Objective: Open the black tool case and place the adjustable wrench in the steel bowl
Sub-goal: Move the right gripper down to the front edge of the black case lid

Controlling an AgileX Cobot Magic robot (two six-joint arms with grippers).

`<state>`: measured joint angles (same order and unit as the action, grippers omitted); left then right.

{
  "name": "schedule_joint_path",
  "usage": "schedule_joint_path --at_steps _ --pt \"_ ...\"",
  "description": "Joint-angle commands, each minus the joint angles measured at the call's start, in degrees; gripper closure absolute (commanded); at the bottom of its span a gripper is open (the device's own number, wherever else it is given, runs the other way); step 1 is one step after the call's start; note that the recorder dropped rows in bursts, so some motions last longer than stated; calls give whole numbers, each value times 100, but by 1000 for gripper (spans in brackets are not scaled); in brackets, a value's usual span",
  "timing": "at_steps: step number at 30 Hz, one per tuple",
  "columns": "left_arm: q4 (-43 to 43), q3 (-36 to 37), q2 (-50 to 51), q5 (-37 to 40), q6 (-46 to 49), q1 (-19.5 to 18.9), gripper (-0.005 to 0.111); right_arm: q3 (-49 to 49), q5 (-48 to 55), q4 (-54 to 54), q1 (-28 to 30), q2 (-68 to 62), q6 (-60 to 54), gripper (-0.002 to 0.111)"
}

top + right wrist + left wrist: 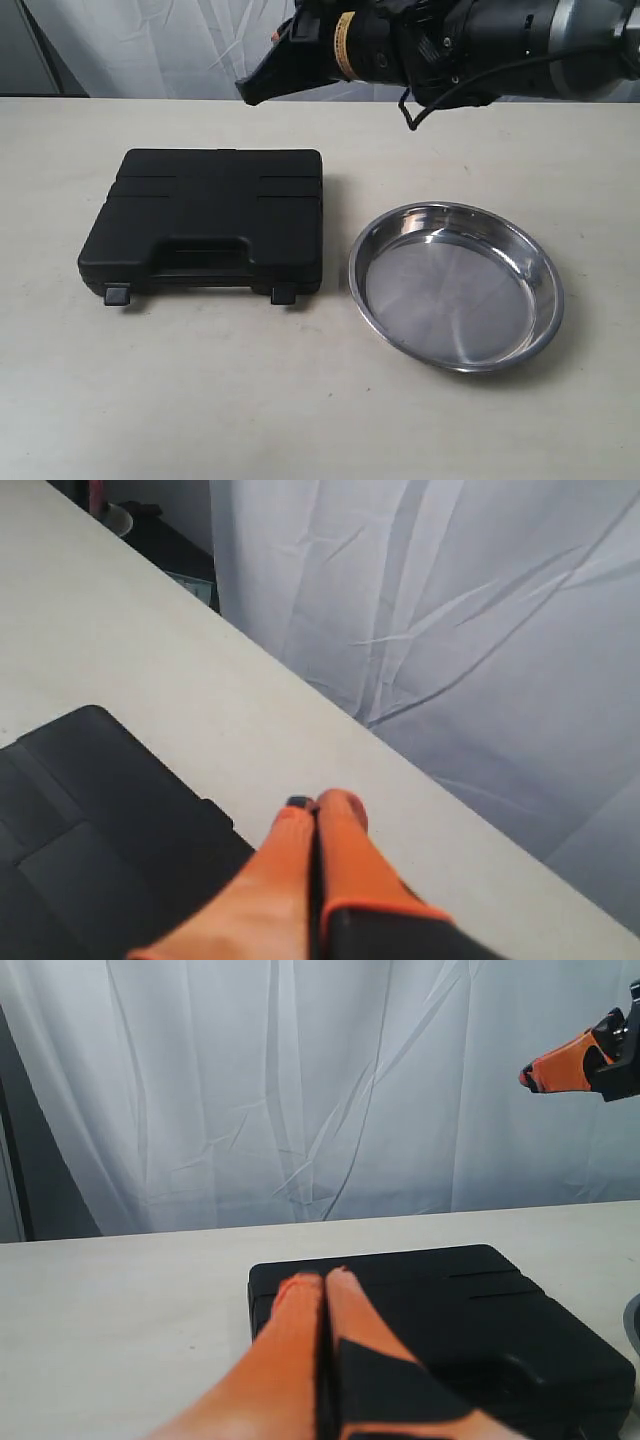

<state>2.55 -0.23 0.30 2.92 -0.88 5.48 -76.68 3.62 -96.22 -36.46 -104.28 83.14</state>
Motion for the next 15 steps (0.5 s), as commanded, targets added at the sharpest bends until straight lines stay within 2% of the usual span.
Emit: schedule_joint_path --at_steps 1,2,3,5,6,8,9,12,14,15 --pt "-33 23 -30 -13 -5 38 107 -63 1549 349 -152 -161 -1201 109" --pt "-33 23 -30 -13 -5 38 107 -87 2705 462 -183 -329 -1583 109" --pt "-33 23 -30 -13 -5 38 107 -142 3248 854 -183 -436 -1935 109" --pt "-33 23 -30 -13 -5 38 107 -363 3114 3950 18 -499 -5362 109" --pt "-33 23 -30 -13 -5 38 107 -544 3119 6662 153 -507 -7600 109" --pt "-33 23 -30 -13 -5 38 107 -722 3495 8738 239 -512 -9746 109" --pt "-33 23 -30 -13 -5 38 107 -813 3741 9536 240 -512 -10356 109" --pt "-33 23 -30 -13 -5 38 107 -1086 4465 11045 185 -521 -11780 109" --pt "-33 23 -30 -1 -5 38 107 -1178 4784 11676 57 -526 -12594 109" --pt "-33 23 -30 -1 -5 38 107 -1192 4660 11810 -44 -552 -12609 109"
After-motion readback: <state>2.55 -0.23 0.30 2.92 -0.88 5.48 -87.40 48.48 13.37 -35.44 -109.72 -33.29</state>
